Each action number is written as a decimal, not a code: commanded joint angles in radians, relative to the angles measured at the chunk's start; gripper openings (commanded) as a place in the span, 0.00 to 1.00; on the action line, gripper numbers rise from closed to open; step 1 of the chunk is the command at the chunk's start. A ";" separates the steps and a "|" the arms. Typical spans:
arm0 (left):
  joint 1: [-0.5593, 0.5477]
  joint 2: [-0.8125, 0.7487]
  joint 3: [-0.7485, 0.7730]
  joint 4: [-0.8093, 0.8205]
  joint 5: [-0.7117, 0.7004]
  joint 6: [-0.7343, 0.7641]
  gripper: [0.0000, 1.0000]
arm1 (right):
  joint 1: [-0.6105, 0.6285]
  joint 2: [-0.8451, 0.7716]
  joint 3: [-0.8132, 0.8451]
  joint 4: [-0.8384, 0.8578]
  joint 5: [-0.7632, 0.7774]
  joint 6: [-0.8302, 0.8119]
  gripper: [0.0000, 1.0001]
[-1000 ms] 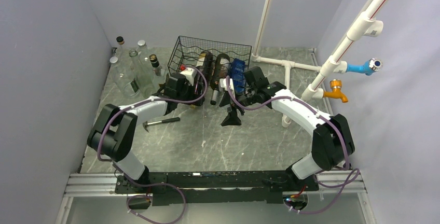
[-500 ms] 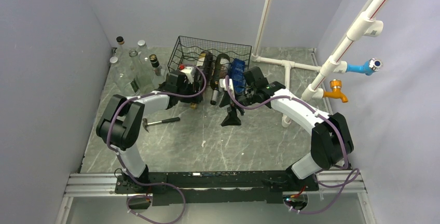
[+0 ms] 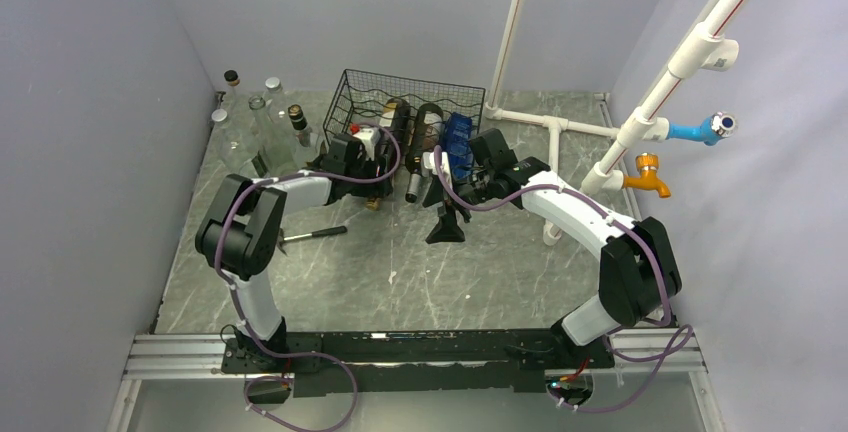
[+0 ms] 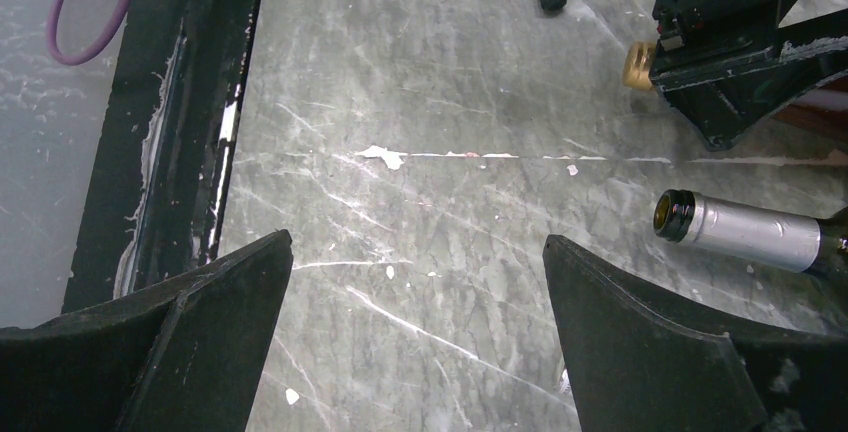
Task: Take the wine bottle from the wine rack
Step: Pick up the wine bottle from the wine rack.
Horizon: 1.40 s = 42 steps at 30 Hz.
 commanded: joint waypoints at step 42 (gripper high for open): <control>-0.068 0.049 0.038 -0.121 -0.199 -0.034 0.58 | -0.006 0.011 0.040 0.009 -0.019 -0.009 1.00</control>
